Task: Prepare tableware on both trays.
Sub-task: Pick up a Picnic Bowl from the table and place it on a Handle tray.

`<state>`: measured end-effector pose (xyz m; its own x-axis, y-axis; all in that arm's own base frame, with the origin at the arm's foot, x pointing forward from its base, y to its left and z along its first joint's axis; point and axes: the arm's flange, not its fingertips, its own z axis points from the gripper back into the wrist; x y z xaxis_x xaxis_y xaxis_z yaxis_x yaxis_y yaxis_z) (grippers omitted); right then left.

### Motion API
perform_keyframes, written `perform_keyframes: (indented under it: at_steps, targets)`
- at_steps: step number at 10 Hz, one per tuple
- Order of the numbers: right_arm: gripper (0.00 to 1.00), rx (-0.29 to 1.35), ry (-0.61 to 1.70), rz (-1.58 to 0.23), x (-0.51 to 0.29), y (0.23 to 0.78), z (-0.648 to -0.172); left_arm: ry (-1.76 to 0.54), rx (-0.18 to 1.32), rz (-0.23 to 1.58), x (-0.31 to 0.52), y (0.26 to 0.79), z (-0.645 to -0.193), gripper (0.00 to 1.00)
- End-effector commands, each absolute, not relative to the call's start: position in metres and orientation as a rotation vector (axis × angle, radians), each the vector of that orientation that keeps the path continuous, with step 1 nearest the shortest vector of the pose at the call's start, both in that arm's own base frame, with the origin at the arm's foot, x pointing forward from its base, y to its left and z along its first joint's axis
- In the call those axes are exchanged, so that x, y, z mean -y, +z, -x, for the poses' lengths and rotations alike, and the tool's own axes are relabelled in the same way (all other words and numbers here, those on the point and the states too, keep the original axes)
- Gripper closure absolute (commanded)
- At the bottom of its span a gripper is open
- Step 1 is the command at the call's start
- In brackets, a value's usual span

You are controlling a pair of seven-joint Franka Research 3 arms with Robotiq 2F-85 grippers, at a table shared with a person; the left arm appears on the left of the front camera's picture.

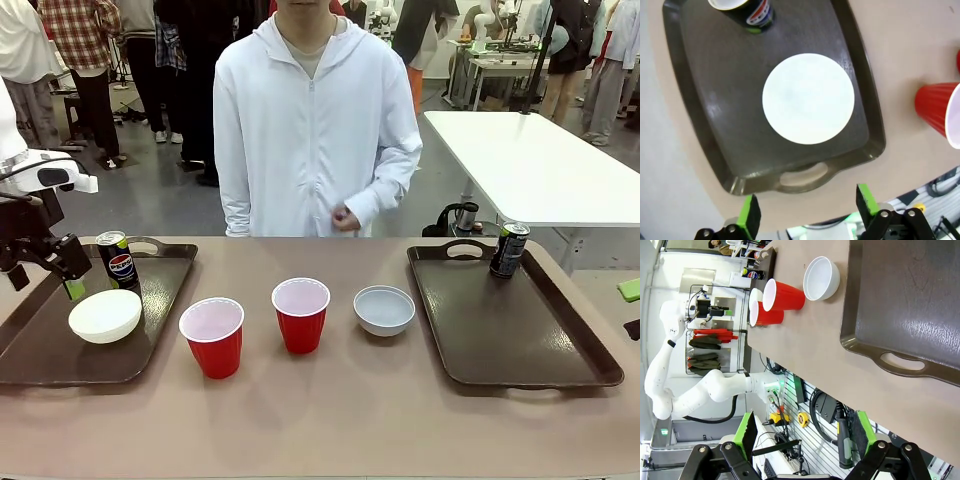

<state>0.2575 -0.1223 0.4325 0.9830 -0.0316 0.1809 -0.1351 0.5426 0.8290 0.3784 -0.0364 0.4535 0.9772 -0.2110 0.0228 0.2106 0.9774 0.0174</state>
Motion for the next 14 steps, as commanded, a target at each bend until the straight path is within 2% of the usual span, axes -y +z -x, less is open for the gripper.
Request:
perform_keyframes:
  at_steps: [1,2,3,6,9,12,14]
  targets:
    - [0.00,0.195,0.069,-1.015,0.122,0.432,-0.259,-0.212,0.025,-0.015,0.036,0.453,-0.378,0.00]
    - [0.00,0.182,0.062,-0.997,0.122,0.432,-0.258,-0.273,-0.018,0.100,0.025,0.467,-0.387,0.00]
    - [0.00,0.214,0.092,-0.948,0.112,0.456,-0.261,-0.307,-0.059,0.230,0.007,0.484,-0.398,0.00]
    - [0.00,0.121,0.035,-0.722,0.045,0.505,-0.293,-0.400,-0.119,0.630,-0.064,0.520,-0.421,0.00]
    - [0.00,-0.004,0.095,-0.565,-0.040,0.538,-0.329,-0.409,-0.020,1.007,-0.155,0.520,-0.422,0.00]
    - [0.00,-0.035,0.133,-0.416,-0.113,0.571,-0.339,-0.369,0.042,1.158,-0.218,0.497,-0.399,0.00]
    - [0.00,-0.017,0.174,-0.339,-0.138,0.572,-0.332,-0.229,0.169,1.110,-0.231,0.480,-0.384,0.00]
